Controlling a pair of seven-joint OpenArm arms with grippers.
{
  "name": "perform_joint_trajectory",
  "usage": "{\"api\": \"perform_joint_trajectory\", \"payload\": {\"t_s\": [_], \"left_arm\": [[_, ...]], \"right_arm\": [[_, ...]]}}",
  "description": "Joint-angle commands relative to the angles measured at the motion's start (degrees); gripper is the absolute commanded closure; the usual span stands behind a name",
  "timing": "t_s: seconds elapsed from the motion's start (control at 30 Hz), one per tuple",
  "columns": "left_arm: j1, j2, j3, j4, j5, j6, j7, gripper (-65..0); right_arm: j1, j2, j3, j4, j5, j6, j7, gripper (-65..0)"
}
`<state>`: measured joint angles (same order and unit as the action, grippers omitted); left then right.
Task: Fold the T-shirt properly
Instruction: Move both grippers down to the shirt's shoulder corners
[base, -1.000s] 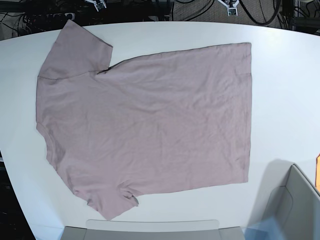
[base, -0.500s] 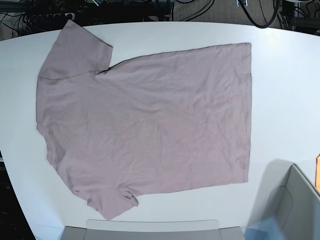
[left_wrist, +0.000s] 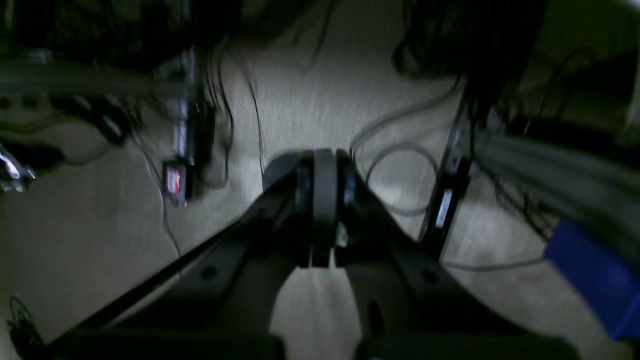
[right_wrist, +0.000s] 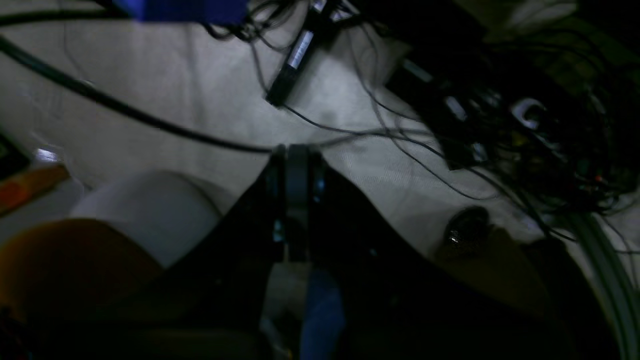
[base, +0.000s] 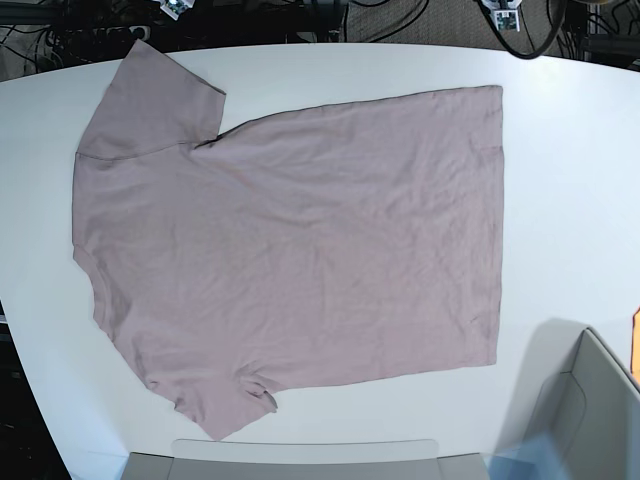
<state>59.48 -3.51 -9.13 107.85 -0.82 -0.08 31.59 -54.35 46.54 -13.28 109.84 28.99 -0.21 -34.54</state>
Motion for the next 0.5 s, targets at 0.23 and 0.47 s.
{"api": "perform_joint_trajectory", "payload": {"t_s": [0.23, 0.47], "left_arm": [[1.75, 2.15, -6.92, 8.94, 0.42, 0.21, -0.61, -0.1], [-6.25, 2.41, -9.91, 9.03, 0.42, 0.21, -0.61, -0.1]], "right_arm": [[-4.16, 1.24, 18.6, 8.8, 9.47, 0.25, 0.83, 0.0], [0.06, -5.01, 33.98, 8.71, 20.72, 0.25, 0.83, 0.0]]}}
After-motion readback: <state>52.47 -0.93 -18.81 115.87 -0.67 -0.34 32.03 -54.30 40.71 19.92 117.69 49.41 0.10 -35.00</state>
